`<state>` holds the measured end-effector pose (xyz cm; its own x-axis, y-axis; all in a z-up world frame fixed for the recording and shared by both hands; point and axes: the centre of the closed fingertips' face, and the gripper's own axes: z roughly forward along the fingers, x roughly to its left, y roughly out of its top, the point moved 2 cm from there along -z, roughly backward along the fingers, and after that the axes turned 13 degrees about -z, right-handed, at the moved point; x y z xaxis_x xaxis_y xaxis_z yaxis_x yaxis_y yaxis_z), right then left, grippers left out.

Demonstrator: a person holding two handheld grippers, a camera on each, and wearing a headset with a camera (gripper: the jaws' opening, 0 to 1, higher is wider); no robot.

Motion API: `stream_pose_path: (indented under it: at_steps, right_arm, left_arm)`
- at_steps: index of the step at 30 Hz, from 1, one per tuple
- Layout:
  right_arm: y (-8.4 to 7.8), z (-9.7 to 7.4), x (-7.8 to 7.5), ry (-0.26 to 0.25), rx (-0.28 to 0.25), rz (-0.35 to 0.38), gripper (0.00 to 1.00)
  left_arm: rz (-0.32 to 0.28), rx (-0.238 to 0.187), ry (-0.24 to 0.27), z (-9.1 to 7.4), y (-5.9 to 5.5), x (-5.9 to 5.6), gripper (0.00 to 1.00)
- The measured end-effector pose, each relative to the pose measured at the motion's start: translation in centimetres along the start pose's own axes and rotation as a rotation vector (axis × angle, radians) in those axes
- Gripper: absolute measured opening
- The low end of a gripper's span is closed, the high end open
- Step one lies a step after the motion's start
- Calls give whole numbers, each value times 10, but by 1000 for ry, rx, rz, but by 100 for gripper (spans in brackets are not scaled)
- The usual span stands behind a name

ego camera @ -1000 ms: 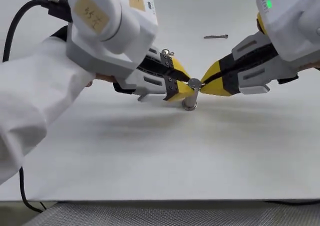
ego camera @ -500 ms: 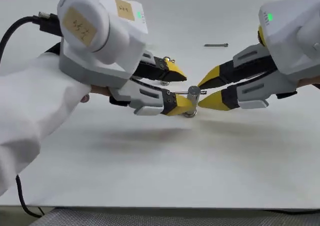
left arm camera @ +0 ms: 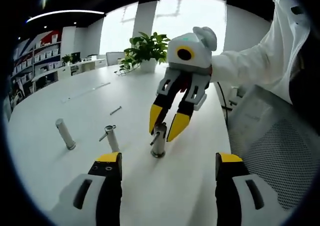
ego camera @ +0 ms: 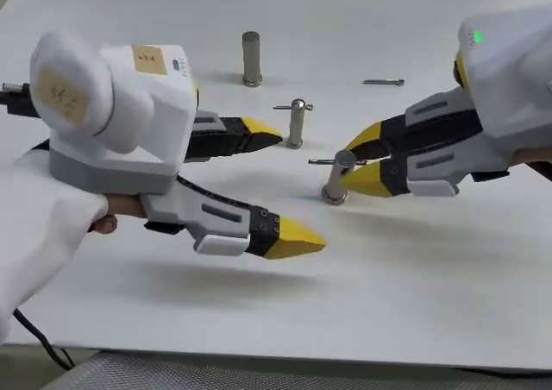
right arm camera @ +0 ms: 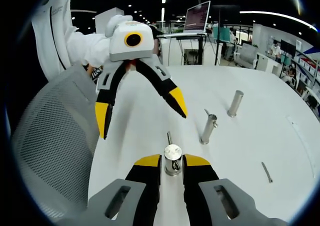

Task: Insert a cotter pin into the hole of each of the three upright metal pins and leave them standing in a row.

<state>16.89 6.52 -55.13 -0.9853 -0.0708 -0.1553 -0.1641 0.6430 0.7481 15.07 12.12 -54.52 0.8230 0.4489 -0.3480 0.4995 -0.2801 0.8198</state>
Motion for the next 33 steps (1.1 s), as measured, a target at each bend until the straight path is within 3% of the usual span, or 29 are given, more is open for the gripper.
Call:
stream_pose_path:
  at_steps: [4, 10, 19, 21, 25, 27, 33]
  right_arm:
    - [1, 3, 0, 0, -4, 10, 10]
    - [0, 4, -2, -2, -13, 4, 9]
    - [-1, 2, -4, -9, 3, 58, 7]
    - [-2, -1, -5, -3, 8, 33, 7]
    - [-3, -8, -17, -20, 5, 33, 7]
    - [-9, -10, -33, -40, 11, 20, 7]
    - [-16, -14, -48, -63, 12, 23, 7]
  left_arm:
    - [-1, -11, 6, -1, -2, -1, 77]
    - [-15, -20, 12, -2, -6, -2, 89]
    - [1, -8, 43, -7, -10, -1, 88]
    - [7, -7, 49, -9, -9, -1, 85]
    - [-5, -25, 52, -11, -5, -5, 86]
    - [-6, -20, 59, -10, -5, -8, 86]
    - [-8, -12, 70, -13, -4, -11, 86]
